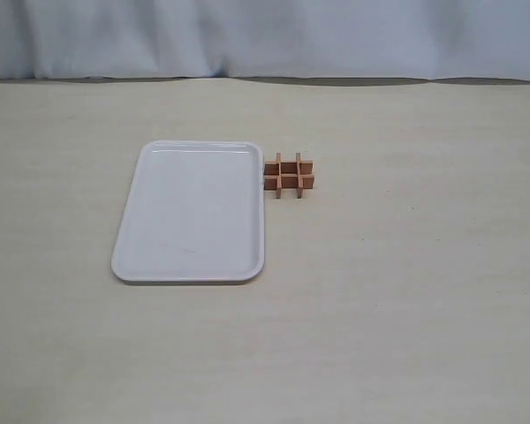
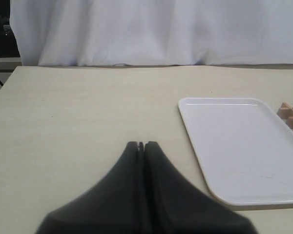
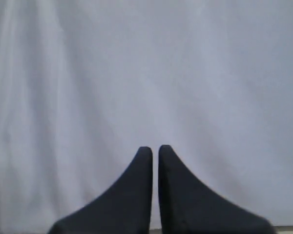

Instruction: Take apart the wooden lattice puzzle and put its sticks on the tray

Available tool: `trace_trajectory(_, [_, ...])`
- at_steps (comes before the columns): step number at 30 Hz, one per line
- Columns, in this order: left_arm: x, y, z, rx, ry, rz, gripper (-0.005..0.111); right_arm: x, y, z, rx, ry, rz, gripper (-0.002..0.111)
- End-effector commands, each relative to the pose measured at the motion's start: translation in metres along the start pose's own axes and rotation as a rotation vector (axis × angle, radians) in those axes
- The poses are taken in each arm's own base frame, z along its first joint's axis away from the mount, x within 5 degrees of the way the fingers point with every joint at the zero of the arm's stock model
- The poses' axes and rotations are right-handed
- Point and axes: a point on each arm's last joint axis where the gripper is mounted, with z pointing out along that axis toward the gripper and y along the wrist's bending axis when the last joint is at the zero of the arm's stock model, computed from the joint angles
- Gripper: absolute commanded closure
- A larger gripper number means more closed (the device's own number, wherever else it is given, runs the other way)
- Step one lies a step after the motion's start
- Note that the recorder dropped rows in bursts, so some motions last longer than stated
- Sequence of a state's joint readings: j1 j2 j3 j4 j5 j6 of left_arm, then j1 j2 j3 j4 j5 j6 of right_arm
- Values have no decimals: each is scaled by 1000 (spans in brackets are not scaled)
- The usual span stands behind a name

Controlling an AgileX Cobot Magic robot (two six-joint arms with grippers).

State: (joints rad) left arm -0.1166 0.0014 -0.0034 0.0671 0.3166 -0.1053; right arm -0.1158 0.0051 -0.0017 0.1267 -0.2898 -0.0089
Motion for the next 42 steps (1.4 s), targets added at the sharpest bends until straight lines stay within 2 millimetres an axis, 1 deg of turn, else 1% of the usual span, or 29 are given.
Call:
trace_trajectory(1, [0, 0, 0, 0, -6, 1, 107, 0, 0, -1, -4, -8, 406, 104])
trace_trajectory(4, [0, 0, 0, 0, -6, 1, 107, 10, 0, -1, 20, 105, 440, 104])
trace_trajectory(6, [0, 0, 0, 0, -6, 1, 107, 9, 0, -1, 19, 98, 443, 104])
trace_trajectory(8, [0, 0, 0, 0, -6, 1, 107, 2, -1, -1, 20, 18, 514, 104])
trace_trajectory(10, [0, 0, 0, 0, -6, 1, 107, -3, -3, 0, 33, -24, 579, 104])
trace_trajectory(12, [0, 0, 0, 0, -6, 1, 107, -19, -3, 6, 46, -46, 528, 104])
trace_trajectory(14, [0, 0, 0, 0, -6, 1, 107, -29, -3, 20, 78, -3, 427, 104])
trace_trajectory(17, [0, 0, 0, 0, -6, 1, 107, -38, 0, 54, 105, 138, 283, 104])
trace_trajectory(20, [0, 0, 0, 0, -6, 1, 107, -35, 7, 102, 72, 388, 109, 104])
trace_trajectory(21, [0, 0, 0, 0, -6, 1, 107, -36, 10, 118, 51, 457, 77, 104])
trace_trajectory(23, [0, 0, 0, 0, -6, 1, 107, -19, 16, 153, 2, 684, 48, 104])
trace_trajectory(26, [0, 0, 0, 0, -6, 1, 107, 17, 22, 197, -13, 969, 124, 104])
trace_trajectory(27, [0, 0, 0, 0, -6, 1, 107, 30, 25, 209, -19, 1050, 150, 104])
trace_trajectory(30, [0, 0, 0, 0, -6, 1, 107, 68, 41, 234, -74, 1216, 128, 104])
trace_trajectory(33, [0, 0, 0, 1, -6, -1, 107, 105, 67, 250, -104, 1287, 86, 104])
trace_trajectory(36, [0, 0, 0, 1, -6, -1, 107, 136, 95, 261, -115, 1310, 41, 104])
trace_trajectory(38, [0, 0, 0, 1, -6, -1, 107, 153, 105, 266, -89, 1330, 42, 101])
trace_trajectory(40, [1, 0, 0, 0, -4, -1, 107, 164, 110, 268, -50, 1349, 55, 92])
trace_trajectory(42, [0, 0, 0, 1, -7, -1, 107, 176, 110, 267, -17, 1365, 60, 78])
